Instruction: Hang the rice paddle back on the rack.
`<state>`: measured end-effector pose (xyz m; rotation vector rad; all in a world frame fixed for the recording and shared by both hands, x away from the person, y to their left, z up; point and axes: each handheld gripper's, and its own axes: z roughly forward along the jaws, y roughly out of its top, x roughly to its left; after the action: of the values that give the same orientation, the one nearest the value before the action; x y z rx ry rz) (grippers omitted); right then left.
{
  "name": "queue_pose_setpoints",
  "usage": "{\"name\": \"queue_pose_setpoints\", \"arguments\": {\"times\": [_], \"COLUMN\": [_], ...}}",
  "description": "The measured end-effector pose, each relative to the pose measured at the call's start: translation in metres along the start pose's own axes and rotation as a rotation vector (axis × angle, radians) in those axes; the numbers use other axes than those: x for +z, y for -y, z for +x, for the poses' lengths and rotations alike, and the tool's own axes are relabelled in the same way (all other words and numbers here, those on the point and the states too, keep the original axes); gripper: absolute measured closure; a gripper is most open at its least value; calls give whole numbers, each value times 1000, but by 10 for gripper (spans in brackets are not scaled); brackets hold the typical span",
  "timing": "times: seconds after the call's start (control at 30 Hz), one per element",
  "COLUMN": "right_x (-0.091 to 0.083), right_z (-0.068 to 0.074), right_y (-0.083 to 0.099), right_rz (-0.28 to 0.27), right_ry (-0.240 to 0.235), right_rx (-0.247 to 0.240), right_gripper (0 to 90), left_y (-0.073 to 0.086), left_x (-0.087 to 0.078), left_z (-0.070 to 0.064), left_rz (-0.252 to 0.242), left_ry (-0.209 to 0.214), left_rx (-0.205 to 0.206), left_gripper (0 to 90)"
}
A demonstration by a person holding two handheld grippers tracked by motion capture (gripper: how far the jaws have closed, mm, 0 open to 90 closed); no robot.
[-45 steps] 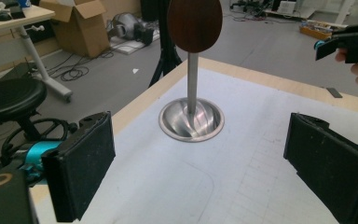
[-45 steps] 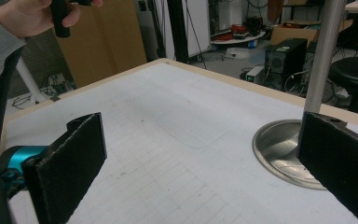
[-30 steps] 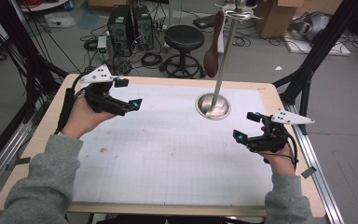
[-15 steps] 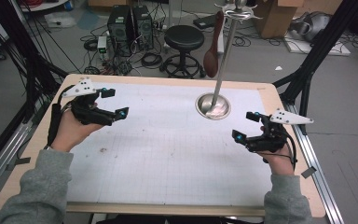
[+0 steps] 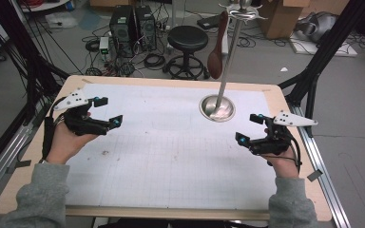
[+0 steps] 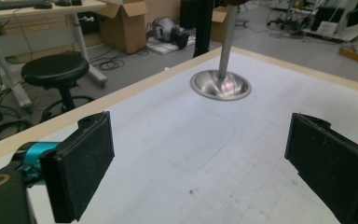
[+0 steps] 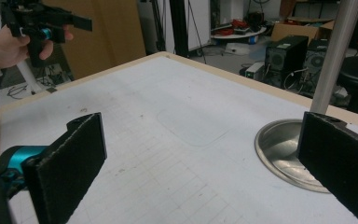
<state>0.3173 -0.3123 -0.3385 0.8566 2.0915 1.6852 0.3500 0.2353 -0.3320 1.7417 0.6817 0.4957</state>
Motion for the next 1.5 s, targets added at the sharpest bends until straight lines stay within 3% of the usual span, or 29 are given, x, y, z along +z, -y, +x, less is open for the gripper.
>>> {"name": "queue_pose_setpoints", "arguments": {"times": [0.6, 1.03, 1.23, 1.5], "right_x": [0, -2, -5, -17], "right_z": [-1, -2, -5, -13], "right_y": [0, 1, 1, 3], "right_rz": [1, 0, -3, -22], "right_ry": [0, 12, 31, 99], "right_rx": [1, 4, 4, 8], "right_gripper": [3, 3, 3, 3], "left_y": [25, 39, 43, 48], "left_x": [-20, -30, -37, -49], "left_z": [6, 7, 8, 5], "left_rz": [-43, -46, -51, -54], "left_ry": [-57, -79, -99, -125], "left_rx": [-53, -81, -98, -107], "left_gripper": [85, 85, 85, 85]}}
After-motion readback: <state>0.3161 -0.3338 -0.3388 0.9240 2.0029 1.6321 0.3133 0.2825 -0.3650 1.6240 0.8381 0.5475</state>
